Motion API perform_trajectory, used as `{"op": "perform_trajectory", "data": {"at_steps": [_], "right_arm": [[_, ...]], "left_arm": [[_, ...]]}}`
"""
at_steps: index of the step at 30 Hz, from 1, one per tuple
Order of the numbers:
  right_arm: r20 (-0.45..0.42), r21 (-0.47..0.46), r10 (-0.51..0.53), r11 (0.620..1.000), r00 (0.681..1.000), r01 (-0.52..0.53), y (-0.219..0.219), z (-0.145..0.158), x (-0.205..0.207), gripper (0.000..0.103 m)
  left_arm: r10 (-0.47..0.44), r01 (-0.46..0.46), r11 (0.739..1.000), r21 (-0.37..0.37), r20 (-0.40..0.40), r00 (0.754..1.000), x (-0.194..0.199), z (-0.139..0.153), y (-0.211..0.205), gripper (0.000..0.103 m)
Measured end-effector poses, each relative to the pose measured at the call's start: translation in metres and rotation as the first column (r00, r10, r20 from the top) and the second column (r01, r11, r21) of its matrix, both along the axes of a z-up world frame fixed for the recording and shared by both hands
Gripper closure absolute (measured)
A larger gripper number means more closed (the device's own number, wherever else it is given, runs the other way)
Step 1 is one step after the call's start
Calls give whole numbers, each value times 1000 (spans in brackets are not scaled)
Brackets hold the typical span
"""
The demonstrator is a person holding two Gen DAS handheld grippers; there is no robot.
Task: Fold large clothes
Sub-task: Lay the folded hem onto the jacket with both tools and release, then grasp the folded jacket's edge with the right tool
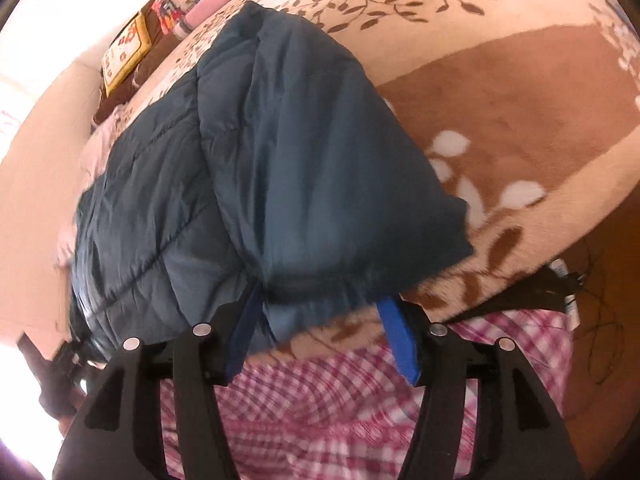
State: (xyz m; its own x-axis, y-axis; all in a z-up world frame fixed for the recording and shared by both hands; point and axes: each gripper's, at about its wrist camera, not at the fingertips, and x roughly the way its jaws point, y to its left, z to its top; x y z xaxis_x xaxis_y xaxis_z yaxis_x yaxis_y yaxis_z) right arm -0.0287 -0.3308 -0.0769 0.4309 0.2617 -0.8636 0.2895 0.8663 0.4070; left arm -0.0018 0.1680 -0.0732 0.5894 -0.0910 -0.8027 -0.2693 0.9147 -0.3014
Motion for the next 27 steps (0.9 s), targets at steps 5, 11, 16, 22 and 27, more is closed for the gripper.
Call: {"op": "perform_trajectory", "data": {"at_steps": [5,11,16,22,27], "right_arm": [[-20,-123,3,992,1000,-6,8,11,-30,36],[4,-219,110,970,994,-106,40,25,-44,36],[66,-297,279,922,958,-248,79,45,-48,36],[70,-335,433,859,899,-388,119,52,-51,38],[93,-356,469,840,878,-410,130,61,-49,38]], "left_arm": [[-1,1,998,70,-8,1000,-4,1,-9,43],[-9,12,990,139,-19,1000,-5,3,-19,41],[-3,7,988,156,-23,1000,-5,3,-20,40],[-4,8,987,162,-25,1000,-7,3,-22,39],[-17,22,983,184,-30,999,-8,5,-25,39]]}}
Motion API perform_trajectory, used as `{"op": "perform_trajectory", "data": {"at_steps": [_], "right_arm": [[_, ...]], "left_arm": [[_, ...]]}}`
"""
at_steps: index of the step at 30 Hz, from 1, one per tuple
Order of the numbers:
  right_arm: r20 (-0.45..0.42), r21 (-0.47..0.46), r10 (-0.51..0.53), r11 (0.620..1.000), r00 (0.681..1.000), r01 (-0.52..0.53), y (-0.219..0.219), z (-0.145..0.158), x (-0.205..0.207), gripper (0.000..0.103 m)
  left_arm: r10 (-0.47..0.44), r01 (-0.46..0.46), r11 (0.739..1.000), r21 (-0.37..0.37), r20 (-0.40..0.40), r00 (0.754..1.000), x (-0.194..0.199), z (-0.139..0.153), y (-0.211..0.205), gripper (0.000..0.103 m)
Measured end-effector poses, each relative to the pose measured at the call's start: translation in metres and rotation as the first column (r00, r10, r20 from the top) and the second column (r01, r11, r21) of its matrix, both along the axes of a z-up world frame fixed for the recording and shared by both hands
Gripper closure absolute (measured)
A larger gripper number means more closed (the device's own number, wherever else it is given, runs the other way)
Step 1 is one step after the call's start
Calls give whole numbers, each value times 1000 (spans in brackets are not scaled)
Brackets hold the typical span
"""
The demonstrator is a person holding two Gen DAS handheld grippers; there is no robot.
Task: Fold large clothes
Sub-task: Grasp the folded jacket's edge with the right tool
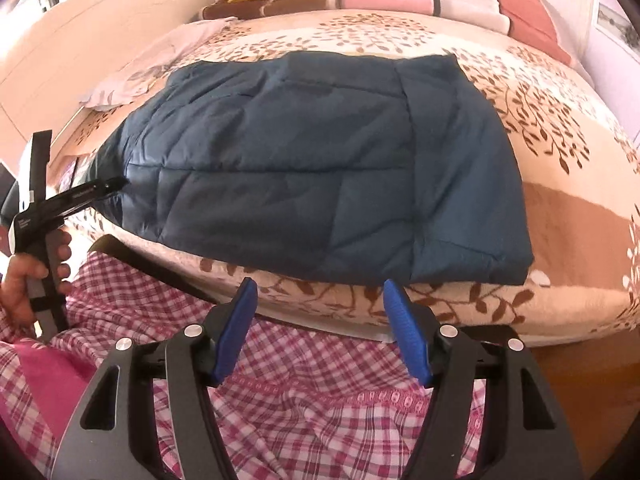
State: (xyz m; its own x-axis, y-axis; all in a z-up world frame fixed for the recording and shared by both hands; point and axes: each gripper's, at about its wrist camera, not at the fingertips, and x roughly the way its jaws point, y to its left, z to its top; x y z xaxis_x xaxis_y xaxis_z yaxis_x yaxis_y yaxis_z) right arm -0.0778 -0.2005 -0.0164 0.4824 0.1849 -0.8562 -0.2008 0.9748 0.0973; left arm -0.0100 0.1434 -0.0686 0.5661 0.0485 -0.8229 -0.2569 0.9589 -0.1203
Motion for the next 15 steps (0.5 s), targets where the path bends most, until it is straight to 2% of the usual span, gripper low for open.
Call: {"op": "perform_trajectory", "data": {"at_steps": [12,15], "right_arm": [[45,-69,38,997,998,-35,25,-5,1,38],[41,-58,32,998,999,-29,26,-7,-1,38]], "left_arm": [[-7,7,1000,18,-14,1000,-3,1,-4,34],[-11,11,999,30,-27,1000,-2,1,-6,33]]}}
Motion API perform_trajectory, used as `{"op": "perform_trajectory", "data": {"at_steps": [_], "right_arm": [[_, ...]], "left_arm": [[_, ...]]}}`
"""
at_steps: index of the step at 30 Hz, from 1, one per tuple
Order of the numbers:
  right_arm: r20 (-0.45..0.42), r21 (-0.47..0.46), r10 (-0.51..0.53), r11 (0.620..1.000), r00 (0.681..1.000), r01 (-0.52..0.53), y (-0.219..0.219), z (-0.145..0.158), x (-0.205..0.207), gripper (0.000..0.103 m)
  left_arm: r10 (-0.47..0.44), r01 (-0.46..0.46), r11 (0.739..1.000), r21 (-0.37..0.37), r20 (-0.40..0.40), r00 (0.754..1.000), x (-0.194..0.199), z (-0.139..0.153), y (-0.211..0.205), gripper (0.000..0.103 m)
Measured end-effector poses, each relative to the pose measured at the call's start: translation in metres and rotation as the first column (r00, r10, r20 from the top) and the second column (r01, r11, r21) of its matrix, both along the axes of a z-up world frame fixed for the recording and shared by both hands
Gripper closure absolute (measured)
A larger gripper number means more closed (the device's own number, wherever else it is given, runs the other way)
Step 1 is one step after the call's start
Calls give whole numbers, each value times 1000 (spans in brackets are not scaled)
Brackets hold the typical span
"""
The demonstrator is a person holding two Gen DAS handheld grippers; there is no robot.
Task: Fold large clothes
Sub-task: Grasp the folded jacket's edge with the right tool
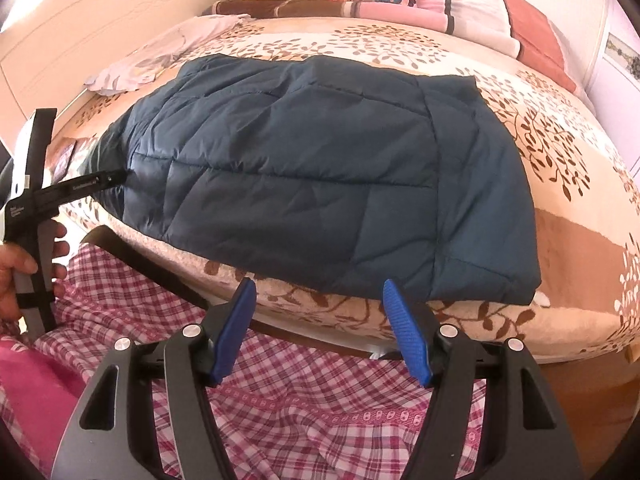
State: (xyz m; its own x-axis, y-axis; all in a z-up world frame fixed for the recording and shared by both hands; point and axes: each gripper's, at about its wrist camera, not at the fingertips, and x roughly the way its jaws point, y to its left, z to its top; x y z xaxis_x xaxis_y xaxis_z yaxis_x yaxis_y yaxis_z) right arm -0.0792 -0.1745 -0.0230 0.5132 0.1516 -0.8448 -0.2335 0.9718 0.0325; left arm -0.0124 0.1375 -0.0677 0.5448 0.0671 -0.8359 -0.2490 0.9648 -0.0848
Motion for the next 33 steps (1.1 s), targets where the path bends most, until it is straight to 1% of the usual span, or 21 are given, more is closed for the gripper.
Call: {"op": "perform_trajectory", "data": {"at_steps": [3,6,11,14,15,16,19,20,23,27,29,31,33], "right_arm": [[0,15,-10,1000,1000,10,-2,0,-1,37],[11,-2,-17,1000,1000,17,-1,1,-1,33],[11,-15,13,1000,1000,-12,3,0,-1,33],[11,-30,24,999,1000,-24,8,-2,0,33],[11,-23,33,999,999,-33,9,-3,1,40],[14,-16,45,999,999,-45,10,-3,1,53],[20,4,83,997,996,-83,16,-2,8,66],[22,15,95,995,995,-96,18,-1,12,68],[56,6,115,993,992,-115,29,7,29,68],[97,53,117,991,988,-122,44,23,61,69],[96,56,113,991,989,-119,50,27,76,78],[76,60,117,991,990,-122,56,25,93,91],[59,54,121,991,991,-124,59,20,104,98]], "left_arm": [[-2,2,1000,3,-6,1000,0,1,-1,33],[4,-4,1000,-8,-1,1000,-1,0,0,33],[22,-22,998,-61,-3,1000,1,-5,6,32],[22,-22,997,-79,-3,1000,2,-8,8,32],[22,-22,996,-87,0,1000,2,-9,8,32],[22,-21,995,-98,7,1000,1,-9,9,32],[24,-21,993,-114,25,999,0,-10,10,32],[25,-21,993,-115,32,999,0,-10,10,33],[25,-19,994,-109,55,998,0,-8,8,34],[30,-22,994,-105,76,997,0,-6,8,43],[30,-22,994,-107,81,996,0,-7,9,45],[29,-20,994,-112,85,996,1,-7,10,45],[27,-17,994,-110,88,996,1,-7,10,45]]}}
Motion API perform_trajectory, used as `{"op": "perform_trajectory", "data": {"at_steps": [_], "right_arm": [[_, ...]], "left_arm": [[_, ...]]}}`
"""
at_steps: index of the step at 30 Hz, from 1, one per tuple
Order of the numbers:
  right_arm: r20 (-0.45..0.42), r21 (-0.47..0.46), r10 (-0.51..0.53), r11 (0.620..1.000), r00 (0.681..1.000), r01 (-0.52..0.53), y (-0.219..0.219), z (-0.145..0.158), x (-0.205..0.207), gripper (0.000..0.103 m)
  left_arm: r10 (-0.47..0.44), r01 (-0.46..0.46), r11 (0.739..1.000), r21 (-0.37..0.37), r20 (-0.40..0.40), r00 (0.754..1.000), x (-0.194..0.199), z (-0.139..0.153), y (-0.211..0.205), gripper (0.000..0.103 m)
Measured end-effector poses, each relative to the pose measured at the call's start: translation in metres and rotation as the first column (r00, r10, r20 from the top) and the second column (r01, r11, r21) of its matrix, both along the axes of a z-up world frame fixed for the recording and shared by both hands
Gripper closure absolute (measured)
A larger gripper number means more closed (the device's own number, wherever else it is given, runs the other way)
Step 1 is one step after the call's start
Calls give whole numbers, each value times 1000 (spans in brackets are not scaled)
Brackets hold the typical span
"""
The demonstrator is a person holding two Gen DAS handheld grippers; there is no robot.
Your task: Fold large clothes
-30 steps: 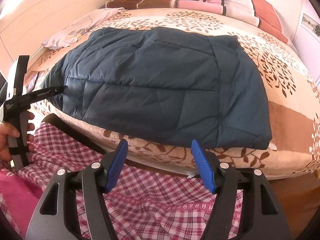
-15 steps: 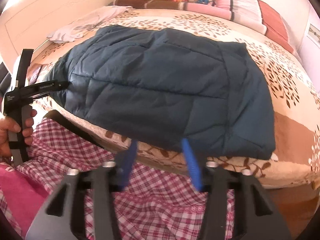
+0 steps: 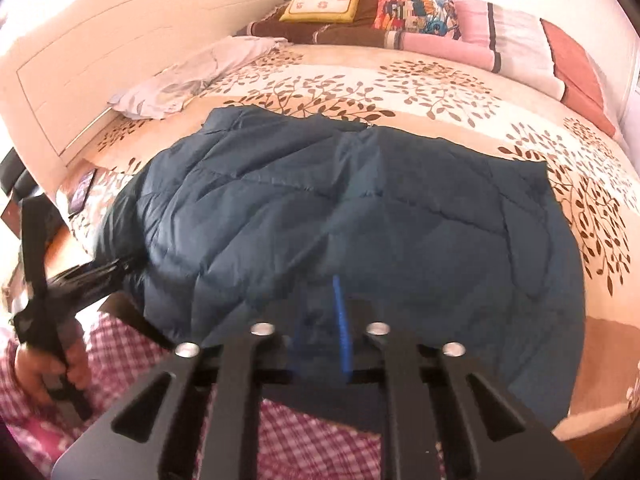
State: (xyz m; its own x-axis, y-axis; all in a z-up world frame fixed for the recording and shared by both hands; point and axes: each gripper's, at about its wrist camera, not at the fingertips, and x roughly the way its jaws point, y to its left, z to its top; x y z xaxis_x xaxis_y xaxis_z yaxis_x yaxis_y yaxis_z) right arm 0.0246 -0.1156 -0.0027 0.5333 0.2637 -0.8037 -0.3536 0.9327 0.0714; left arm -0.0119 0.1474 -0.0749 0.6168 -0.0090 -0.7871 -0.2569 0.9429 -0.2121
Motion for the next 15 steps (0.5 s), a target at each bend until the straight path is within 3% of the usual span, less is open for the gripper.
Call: {"op": "perform_trajectory", "data": {"at_steps": [4,7,9,15], "right_arm": [[-44,10,22,1000,999,-22,5,-15,16,101],[-124,-10,12,1000,992,-14,9,-39,36,102],[-224,16,1,1000,975,3,7,-65,52,102],[-321,94,-29,994,947,62,-2,-92,74,103]], "left_arm": [[-5,5,1000,-5,-3,1000,2,-2,0,45],[-12,12,1000,-13,-2,1000,2,-3,0,45],[-22,22,1000,-19,3,1000,4,-3,-1,45],[-50,50,999,-16,21,999,5,-1,-6,45]]}}
